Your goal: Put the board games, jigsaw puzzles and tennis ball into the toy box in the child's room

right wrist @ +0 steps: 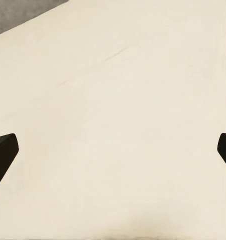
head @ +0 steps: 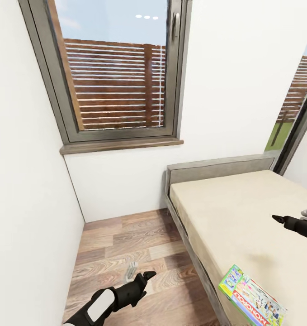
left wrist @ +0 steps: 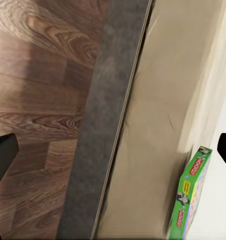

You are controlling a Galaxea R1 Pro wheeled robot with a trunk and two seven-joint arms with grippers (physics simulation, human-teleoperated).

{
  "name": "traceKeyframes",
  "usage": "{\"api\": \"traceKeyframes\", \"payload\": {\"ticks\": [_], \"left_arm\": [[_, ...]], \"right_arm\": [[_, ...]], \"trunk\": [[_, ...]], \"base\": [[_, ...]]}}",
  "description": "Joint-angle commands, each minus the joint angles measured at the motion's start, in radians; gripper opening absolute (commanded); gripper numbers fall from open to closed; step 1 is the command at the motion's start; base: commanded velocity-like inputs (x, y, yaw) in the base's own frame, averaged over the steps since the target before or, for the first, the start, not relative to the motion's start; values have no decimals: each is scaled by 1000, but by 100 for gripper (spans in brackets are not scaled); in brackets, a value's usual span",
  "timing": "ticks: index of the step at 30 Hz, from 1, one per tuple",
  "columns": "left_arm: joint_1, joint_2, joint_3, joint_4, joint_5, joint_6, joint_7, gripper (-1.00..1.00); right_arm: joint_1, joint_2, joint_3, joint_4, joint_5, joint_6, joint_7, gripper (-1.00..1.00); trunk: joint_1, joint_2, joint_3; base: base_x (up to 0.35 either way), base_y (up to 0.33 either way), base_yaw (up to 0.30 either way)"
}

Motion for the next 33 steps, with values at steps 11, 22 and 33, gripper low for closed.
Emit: {"api": "traceKeyframes", "payload": {"ticks": [11,22,33], "left_arm": [[-2,2,-3,10,5,1,-14,100],[-3,6,-3,14,4,1,-16,100],[-3,6,-3,19,4,1,-16,100]], "right_arm": [[2,-1,-6,-9,-10,14,-1,100],[3,-1,-8,-10,-10,15,-1,100],[3,-1,-9,-12,-11,16,0,100]], "trunk": [[0,0,2],[0,0,3],[0,0,3]], "base": [[0,0,-207],[0,0,-49],[0,0,-8]]}}
